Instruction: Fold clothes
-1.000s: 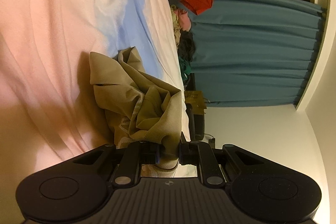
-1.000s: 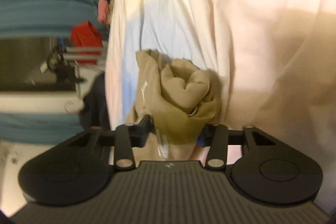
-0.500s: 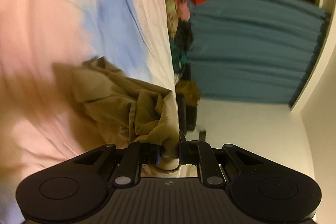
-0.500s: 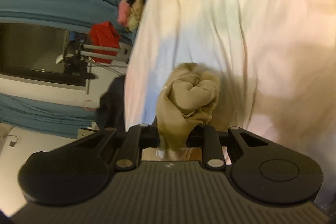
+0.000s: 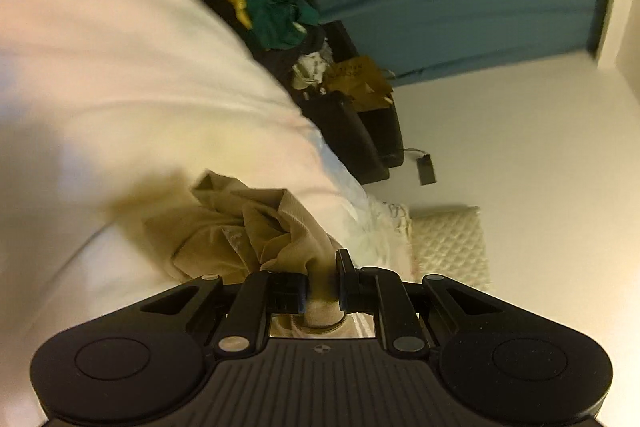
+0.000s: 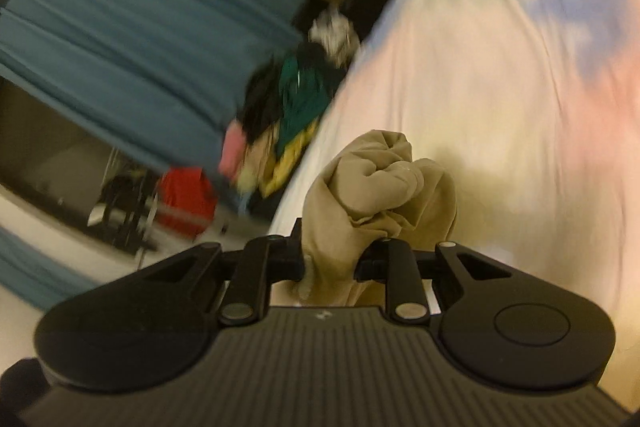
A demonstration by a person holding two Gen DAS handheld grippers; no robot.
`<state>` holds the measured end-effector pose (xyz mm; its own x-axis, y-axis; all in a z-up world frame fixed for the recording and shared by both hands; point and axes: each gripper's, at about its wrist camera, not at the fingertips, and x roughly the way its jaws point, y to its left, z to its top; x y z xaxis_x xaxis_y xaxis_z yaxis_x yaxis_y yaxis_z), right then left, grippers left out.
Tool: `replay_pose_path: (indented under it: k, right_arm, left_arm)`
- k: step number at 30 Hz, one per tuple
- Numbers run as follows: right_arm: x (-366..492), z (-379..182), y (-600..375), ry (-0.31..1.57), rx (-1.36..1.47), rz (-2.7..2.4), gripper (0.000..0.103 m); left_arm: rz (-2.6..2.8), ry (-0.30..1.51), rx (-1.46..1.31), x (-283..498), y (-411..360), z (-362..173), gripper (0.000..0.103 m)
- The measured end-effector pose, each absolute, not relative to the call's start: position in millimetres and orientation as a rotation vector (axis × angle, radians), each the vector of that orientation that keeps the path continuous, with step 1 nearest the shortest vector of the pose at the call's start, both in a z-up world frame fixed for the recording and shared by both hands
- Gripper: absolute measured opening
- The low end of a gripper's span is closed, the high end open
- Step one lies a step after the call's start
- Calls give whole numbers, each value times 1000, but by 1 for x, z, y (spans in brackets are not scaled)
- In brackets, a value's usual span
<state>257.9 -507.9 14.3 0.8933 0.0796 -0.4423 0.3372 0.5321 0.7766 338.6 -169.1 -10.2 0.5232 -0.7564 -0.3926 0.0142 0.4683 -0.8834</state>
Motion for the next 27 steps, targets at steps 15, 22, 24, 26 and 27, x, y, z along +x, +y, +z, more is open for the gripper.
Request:
replay_pose_path:
  k: [15,22,24,26,27]
  right_arm:
    - [262,-194,-545,509,1038,-257,25]
    - [248,-177,-546,588,1102,-310,31]
    - [230,-154,-538,586,1048,-374,31]
    - [212,-132,-529,579,986,-388,31]
    - [205,-122,-525,578,956,-366,32]
  left_arm:
    - [-555,1028,-735,369,-258,-185,26]
    - [-595,1032,-644,364,-259,-174,71]
    - [-585,1022,-571,349,-261,-155,90]
    - [-574,1001,-495,331,-261,-132,94]
    - [-579,986,-464,318,-258,-119,96]
